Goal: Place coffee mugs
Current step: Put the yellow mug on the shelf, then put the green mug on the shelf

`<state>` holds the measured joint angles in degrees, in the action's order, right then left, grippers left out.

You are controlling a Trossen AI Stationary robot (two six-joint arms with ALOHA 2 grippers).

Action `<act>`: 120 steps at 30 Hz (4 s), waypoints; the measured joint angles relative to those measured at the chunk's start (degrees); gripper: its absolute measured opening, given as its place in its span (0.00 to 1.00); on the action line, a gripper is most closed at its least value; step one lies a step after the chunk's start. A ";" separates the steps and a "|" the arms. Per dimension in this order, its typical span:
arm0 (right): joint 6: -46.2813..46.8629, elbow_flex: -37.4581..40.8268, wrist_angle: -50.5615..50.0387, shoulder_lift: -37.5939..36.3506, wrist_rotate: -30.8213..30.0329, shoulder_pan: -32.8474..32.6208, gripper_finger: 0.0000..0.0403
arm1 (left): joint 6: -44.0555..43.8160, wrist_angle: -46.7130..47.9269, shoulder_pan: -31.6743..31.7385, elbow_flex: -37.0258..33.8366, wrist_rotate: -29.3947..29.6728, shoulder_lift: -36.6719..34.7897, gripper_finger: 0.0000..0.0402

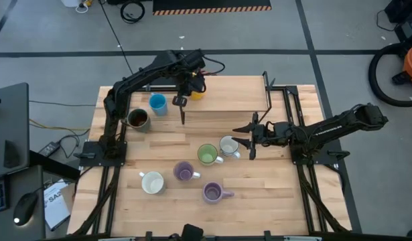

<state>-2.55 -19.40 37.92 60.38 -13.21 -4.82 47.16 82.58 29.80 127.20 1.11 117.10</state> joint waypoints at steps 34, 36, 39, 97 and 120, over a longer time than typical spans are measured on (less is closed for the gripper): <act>1.31 0.00 -0.12 0.00 0.00 -0.85 0.41 | -0.53 -8.71 3.42 -0.09 3.95 0.04 0.29; 1.31 0.00 -0.12 0.00 0.01 -0.85 0.41 | -1.17 -8.69 3.56 -0.09 3.82 0.04 0.29; 1.33 0.00 -0.12 0.00 0.21 -0.85 0.41 | -1.64 -8.67 3.66 -0.09 3.84 0.04 0.29; 1.54 0.00 0.56 0.00 1.03 -0.87 0.41 | -5.57 -9.55 4.70 -0.11 4.65 0.04 0.22; -0.75 0.00 1.00 0.00 1.01 -0.85 0.41 | -20.18 -8.70 -3.06 -0.07 -0.68 -7.20 0.36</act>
<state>-3.29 -19.40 38.92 60.38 -12.21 -5.67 26.98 73.88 26.74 127.13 0.43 109.90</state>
